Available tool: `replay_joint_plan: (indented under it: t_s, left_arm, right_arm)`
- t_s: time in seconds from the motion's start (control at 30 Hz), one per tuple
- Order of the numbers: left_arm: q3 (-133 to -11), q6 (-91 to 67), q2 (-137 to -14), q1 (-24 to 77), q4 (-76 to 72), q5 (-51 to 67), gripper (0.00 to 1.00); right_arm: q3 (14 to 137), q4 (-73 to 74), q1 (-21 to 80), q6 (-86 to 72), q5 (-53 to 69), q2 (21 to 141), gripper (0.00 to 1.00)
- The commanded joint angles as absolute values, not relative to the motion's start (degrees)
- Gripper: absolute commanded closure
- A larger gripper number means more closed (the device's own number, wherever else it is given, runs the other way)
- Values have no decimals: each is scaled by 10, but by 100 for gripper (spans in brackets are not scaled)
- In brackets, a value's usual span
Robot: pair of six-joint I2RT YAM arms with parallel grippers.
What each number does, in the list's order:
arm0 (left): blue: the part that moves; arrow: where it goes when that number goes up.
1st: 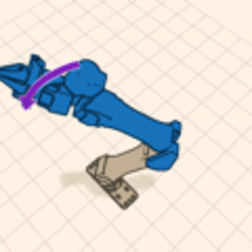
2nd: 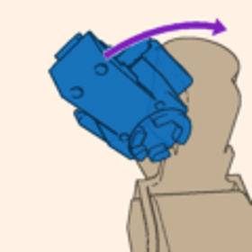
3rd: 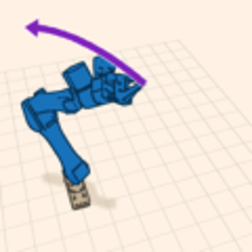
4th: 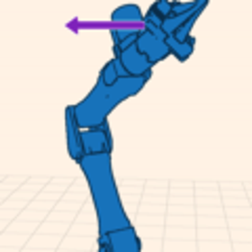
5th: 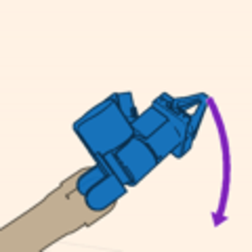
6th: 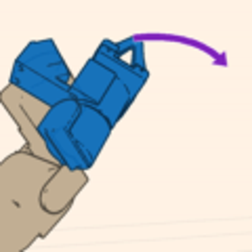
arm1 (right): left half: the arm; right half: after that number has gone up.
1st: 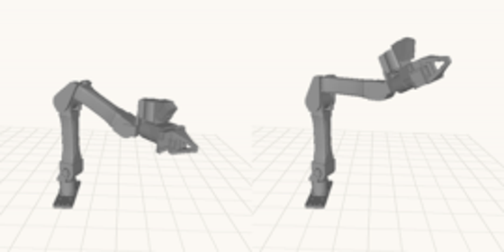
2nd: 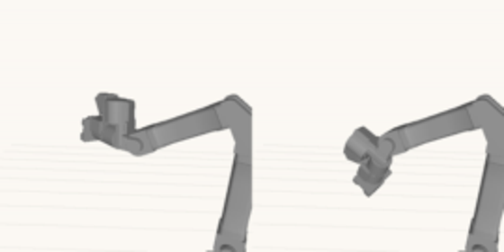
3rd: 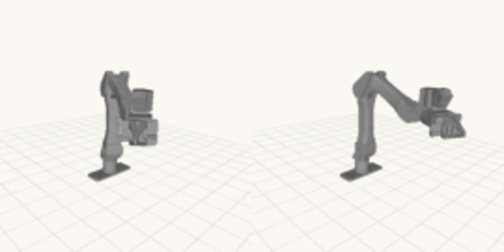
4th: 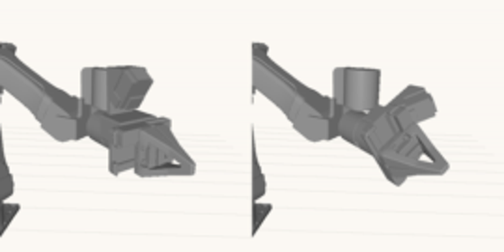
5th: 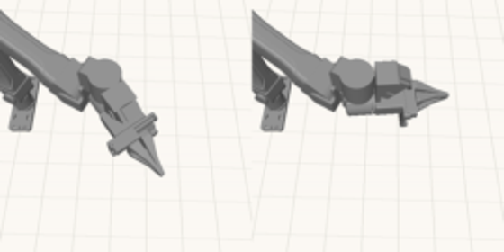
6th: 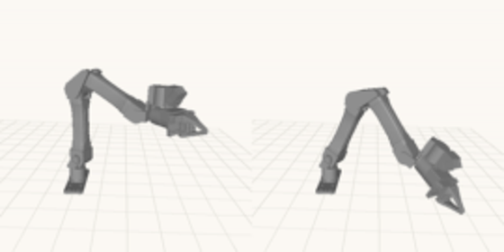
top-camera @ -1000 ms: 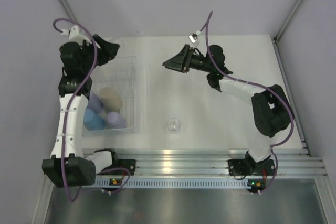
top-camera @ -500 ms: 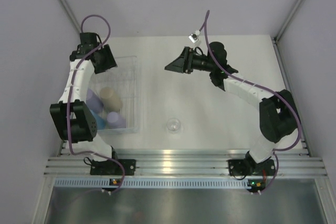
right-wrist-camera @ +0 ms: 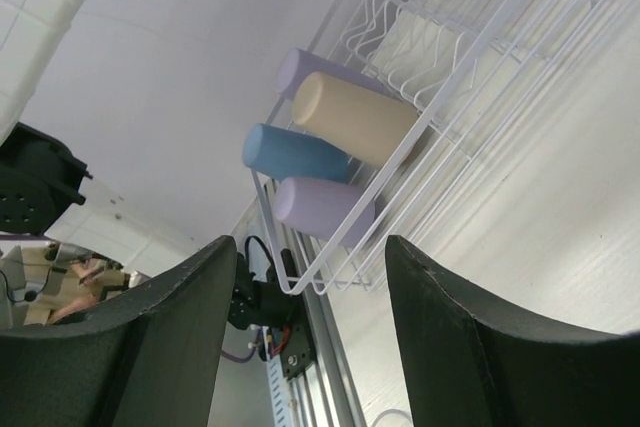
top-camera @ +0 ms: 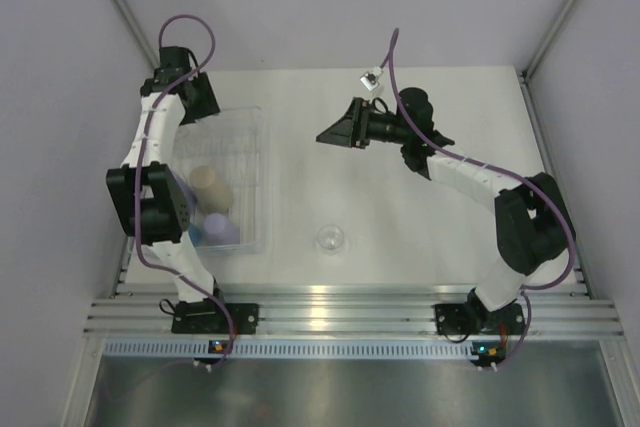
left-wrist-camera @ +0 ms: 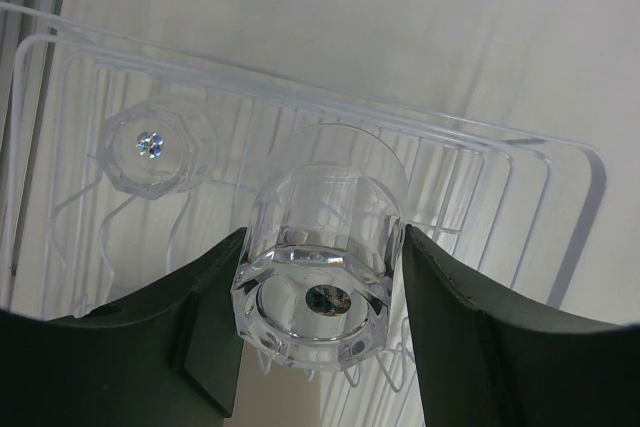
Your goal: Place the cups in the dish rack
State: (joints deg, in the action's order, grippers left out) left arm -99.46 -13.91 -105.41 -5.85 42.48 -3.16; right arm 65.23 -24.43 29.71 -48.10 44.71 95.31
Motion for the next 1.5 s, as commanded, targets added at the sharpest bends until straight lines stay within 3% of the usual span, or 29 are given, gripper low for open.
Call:
replay_joint_plan:
  t_s: [0.0, 1.07, 1.1, 1.2, 1.23, 1.27, 1.3, 1.47]
  left_arm:
    - [-1018, -129, -1071, -58, 418, -54, 100]
    - [-1008, -108, -1195, -55, 417, -95, 98]
    - [-1006, -109, -1196, -54, 417, -97, 93]
    - [-1004, -112, -1195, -51, 417, -107, 60]
    - [-1004, -113, -1193, -49, 417, -109, 53]
    - [-1004, -113, -1192, -47, 417, -109, 33]
    - [-1004, -113, -1190, -47, 417, -108, 27]
    - [-1009, -113, -1184, -42, 417, -112, 21]
  right_arm:
    - [655, -279, 295, -481, 456, 930, 39]
    - [642, -297, 295, -492, 458, 928, 40]
    - [642, -296, 295, -492, 458, 927, 40]
    - [642, -296, 295, -493, 459, 929, 40]
    - [642, -296, 295, -493, 459, 928, 40]
    - [642, -295, 295, -493, 459, 929, 40]
    - [642, -295, 295, -493, 459, 929, 40]
    - [642, -294, 295, -492, 459, 929, 40]
